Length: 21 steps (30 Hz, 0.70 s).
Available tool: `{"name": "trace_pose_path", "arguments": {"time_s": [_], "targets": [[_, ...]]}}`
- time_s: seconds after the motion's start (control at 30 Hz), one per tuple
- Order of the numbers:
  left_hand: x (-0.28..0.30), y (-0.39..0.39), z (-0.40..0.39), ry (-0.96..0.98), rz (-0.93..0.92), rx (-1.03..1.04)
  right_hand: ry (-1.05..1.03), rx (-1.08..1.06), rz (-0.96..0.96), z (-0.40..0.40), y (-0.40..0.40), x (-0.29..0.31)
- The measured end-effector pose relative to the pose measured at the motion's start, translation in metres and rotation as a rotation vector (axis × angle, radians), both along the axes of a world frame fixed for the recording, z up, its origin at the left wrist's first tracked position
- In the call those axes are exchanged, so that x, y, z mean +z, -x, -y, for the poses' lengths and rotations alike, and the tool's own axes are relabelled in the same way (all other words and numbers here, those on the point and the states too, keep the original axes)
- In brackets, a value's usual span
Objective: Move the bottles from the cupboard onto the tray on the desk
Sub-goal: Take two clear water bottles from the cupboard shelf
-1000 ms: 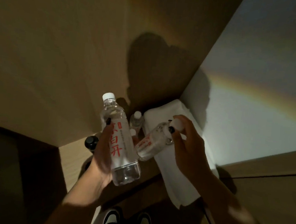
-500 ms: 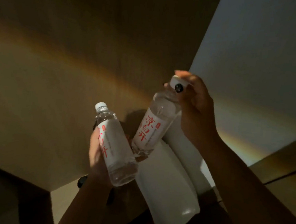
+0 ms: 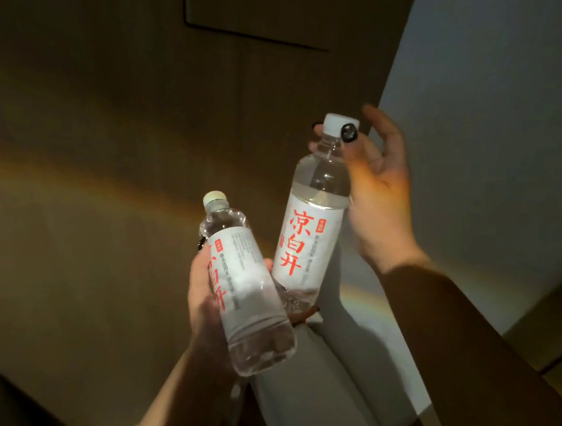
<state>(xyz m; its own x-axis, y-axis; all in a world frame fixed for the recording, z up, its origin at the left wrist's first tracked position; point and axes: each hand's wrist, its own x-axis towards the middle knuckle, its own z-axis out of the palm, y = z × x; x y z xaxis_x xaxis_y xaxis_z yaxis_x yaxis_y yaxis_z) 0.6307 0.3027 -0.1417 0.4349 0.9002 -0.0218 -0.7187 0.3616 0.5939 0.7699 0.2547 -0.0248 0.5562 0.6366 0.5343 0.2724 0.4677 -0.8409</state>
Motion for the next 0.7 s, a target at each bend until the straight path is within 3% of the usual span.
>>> {"name": "trace_pose_path", "arguments": {"time_s": [0.17,0.33,0.47,0.7], "targets": [[0.053,0.016,0.005,0.160,0.091,-0.314,-0.030,0.017,-0.011,0.007,0.019,-0.003],[0.063,0.031,0.015,-0.004,0.003,-0.298,0.013,0.000,-0.225,0.010,0.039,-0.033],[0.067,0.042,0.024,-0.029,-0.051,-0.305,0.051,-0.021,-0.360,0.017,0.041,-0.034],[0.054,0.081,0.026,-0.051,-0.079,-0.207,0.290,0.291,-0.526,0.053,0.031,-0.050]]}}
